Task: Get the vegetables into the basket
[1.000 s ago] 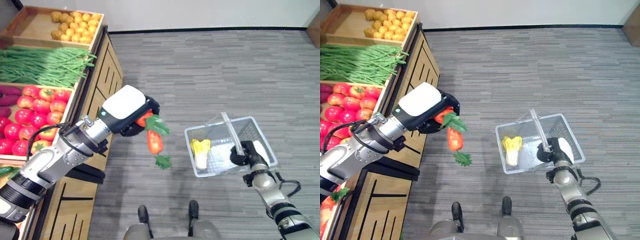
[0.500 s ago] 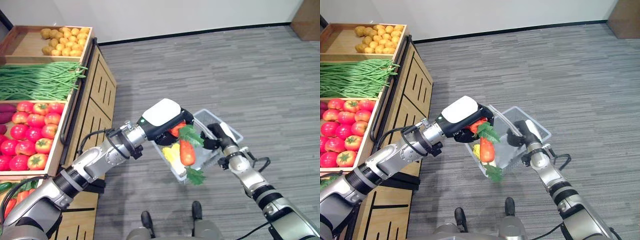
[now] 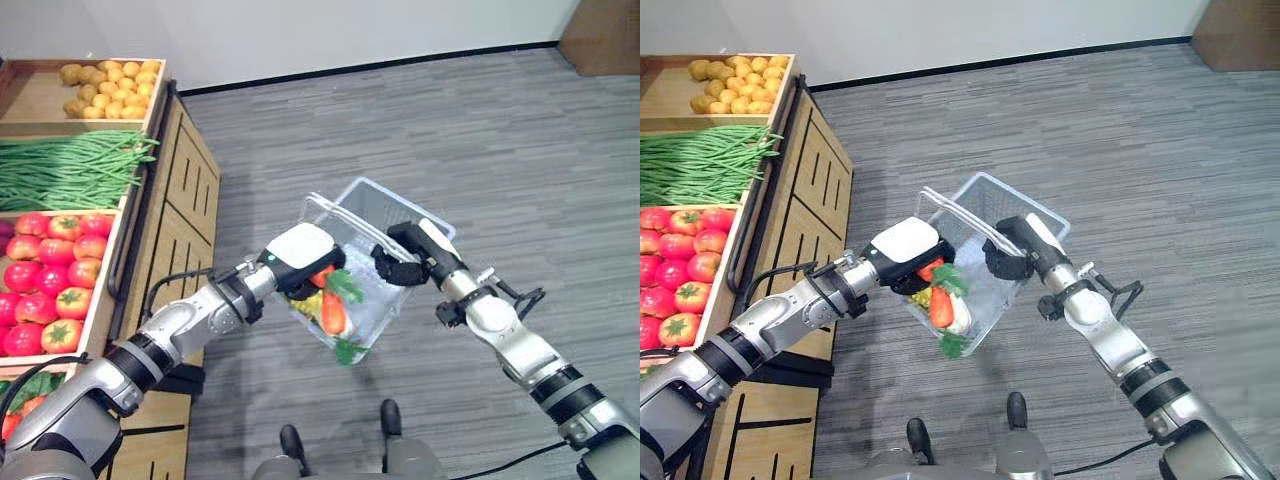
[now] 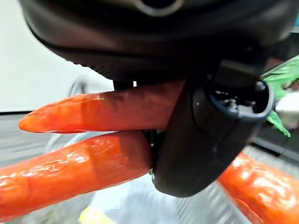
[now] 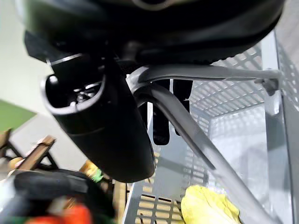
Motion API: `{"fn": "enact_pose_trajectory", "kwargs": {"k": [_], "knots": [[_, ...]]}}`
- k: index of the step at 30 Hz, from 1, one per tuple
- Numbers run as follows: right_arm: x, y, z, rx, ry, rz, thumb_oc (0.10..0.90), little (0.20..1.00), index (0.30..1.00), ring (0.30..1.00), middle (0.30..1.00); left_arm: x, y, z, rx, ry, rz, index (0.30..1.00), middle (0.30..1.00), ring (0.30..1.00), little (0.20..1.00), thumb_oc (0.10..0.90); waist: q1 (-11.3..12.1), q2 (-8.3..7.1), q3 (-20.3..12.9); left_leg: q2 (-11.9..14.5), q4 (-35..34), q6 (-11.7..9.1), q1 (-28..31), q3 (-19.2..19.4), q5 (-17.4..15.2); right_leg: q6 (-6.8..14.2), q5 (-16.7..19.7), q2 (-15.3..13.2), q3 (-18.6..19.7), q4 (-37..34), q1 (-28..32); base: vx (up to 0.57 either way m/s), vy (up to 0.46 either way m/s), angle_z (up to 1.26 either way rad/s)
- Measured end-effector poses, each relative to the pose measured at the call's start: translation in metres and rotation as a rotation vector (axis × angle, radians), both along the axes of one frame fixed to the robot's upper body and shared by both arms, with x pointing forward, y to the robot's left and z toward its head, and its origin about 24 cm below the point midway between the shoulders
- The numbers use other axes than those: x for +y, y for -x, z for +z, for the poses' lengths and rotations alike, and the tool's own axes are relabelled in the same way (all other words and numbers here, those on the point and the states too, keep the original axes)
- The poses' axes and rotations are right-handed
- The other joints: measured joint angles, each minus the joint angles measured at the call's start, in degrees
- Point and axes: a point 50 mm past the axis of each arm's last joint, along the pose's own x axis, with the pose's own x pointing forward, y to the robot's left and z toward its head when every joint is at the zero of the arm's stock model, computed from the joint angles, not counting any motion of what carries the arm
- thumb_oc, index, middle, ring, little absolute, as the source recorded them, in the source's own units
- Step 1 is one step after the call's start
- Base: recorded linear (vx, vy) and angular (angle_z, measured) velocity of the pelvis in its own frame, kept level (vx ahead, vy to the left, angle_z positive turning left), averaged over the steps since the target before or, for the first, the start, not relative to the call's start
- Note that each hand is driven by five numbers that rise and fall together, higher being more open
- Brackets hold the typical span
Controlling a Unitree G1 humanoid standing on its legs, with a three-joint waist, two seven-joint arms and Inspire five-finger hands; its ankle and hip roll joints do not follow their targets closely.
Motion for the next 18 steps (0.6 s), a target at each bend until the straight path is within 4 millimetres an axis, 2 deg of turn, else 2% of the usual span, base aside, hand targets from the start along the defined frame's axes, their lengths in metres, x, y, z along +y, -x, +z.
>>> {"fn": "enact_pose_trajectory", "kwargs": {"k": [9, 18], "knots": [[0.01, 0.005, 0.008, 0.029, -0.081, 0.095, 0.4, 0.3, 0.3, 0.3, 0.3, 0.009, -0.001, -0.007, 0.017, 0.012, 0.059, 0.3, 0.3, 0.3, 0.3, 0.4, -0.6, -0.31, 0.0, 0.3, 0.0, 0.0, 0.2, 0.3, 0.0, -0.1, 0.1, 0.4, 0.3, 0.0, 0.0, 0.0, -0.005, -0.01], [0.02, 0.011, -0.003, 0.09, -0.109, 0.151, 0.4, 0.3, 0.3, 0.3, 0.3, -0.008, 0.0, -0.01, 0.018, 0.05, 0.035, 0.3, 0.3, 0.3, 0.3, 0.4, -0.7, -0.65, -0.1, 0.3, 0.0, 0.0, 0.2, 0.3, 0.0, -0.1, 0.1, 0.4, 0.4, 0.0, 0.0, 0.0, 0.0, 0.0]]}}
